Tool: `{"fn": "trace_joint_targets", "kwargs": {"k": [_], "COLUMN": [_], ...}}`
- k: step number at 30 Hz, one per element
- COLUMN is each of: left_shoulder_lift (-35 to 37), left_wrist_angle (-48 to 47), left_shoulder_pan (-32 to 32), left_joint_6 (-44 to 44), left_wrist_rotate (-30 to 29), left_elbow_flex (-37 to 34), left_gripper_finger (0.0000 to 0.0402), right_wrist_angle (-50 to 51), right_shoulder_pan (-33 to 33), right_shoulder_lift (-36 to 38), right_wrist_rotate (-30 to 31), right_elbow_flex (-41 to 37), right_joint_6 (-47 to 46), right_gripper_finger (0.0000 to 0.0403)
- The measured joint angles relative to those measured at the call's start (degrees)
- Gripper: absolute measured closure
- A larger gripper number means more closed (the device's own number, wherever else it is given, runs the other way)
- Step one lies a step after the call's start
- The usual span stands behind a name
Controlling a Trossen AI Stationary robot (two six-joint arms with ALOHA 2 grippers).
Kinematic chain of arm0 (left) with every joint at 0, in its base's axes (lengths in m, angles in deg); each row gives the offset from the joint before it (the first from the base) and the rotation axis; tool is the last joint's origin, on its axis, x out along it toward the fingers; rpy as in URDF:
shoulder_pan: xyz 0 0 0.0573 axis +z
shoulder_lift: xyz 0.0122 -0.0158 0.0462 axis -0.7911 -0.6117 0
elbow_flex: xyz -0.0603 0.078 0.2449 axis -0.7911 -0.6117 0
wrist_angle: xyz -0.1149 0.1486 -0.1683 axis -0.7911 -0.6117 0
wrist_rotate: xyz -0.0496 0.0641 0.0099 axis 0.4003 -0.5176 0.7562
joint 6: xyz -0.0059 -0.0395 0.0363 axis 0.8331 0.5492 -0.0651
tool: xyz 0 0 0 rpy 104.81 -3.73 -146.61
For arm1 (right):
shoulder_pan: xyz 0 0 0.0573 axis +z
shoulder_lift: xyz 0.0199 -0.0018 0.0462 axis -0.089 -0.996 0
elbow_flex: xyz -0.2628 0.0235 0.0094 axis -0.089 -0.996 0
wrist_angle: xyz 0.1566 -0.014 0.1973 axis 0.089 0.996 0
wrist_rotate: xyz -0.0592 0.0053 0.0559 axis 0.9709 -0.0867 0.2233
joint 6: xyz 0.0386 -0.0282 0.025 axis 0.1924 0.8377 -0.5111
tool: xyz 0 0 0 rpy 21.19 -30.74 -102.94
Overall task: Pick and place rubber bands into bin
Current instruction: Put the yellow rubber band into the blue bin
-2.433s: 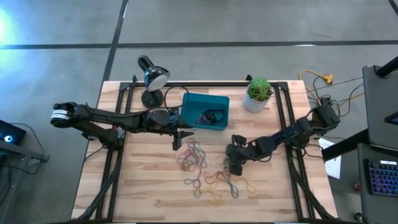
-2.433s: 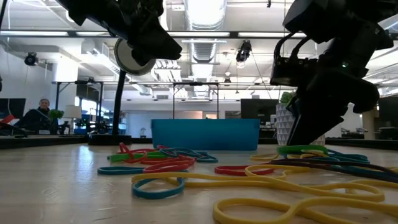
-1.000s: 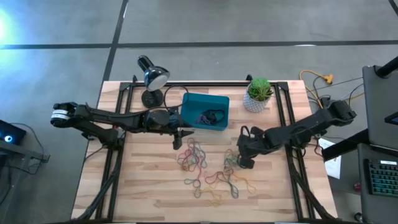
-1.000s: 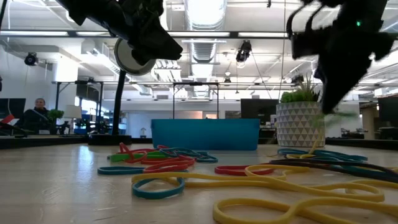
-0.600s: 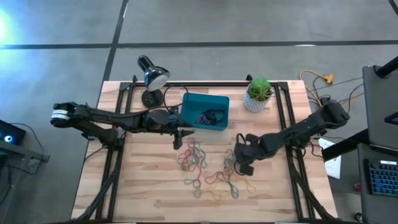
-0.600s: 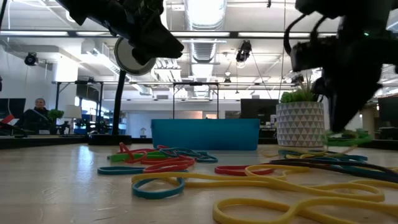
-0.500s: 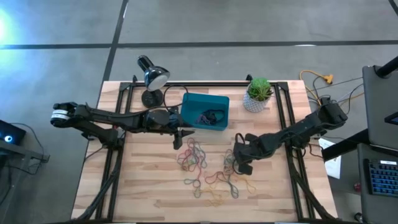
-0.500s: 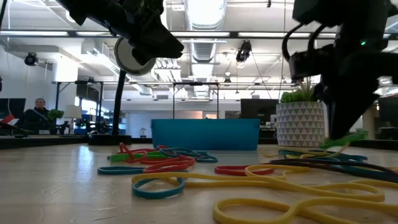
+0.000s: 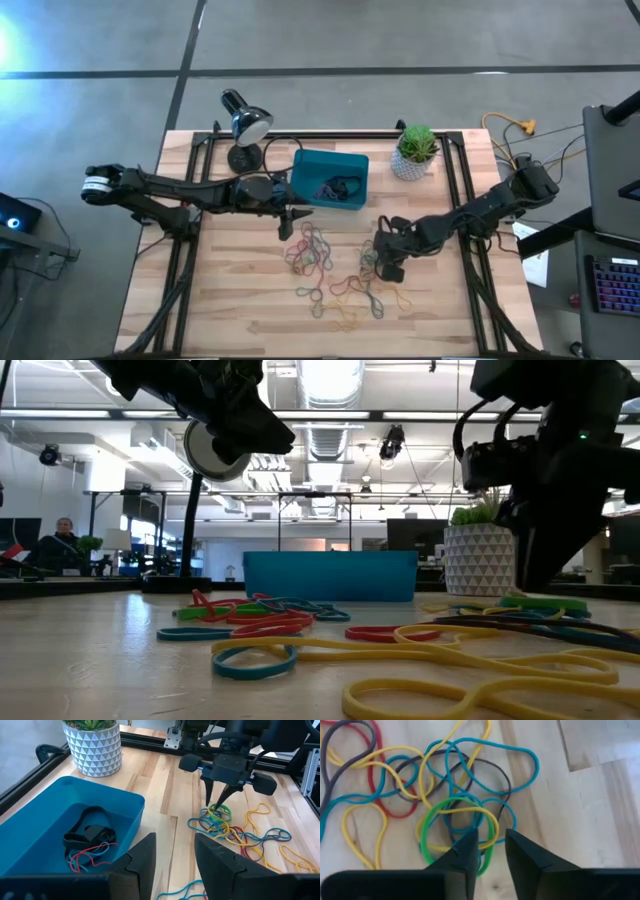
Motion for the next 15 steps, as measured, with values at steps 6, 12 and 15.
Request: {"fn": "trace_joint_targets", "kwargs": {"k": [6, 12, 15], "left_shoulder_lift": [0.0, 0.0, 0.0], "left_wrist_angle": [0.0, 0.0, 0.0], "left_shoulder_pan": [0.0, 0.0, 0.0], "left_joint_6": [-0.1, -0.1, -0.1], "left_wrist_rotate": [0.0, 0.0, 0.0], "left_elbow_flex": [0.0, 0.0, 0.0], "left_gripper_finger": [0.0283, 0.0283, 0.0283], "right_wrist_angle": [-0.1, -2.6, -4.8], "right_shoulder_pan": [0.0, 0.0, 0.0], "right_shoulder_lift": [0.0, 0.0, 0.0], "right_wrist_rotate": [0.0, 0.0, 0.0], "right_elbow_flex": [-0.7, -1.9, -2.2], "right_joint_6": [0.2, 0.2, 0.1], "right_gripper_finger": [0.0275, 0.0264, 0.0271]}}
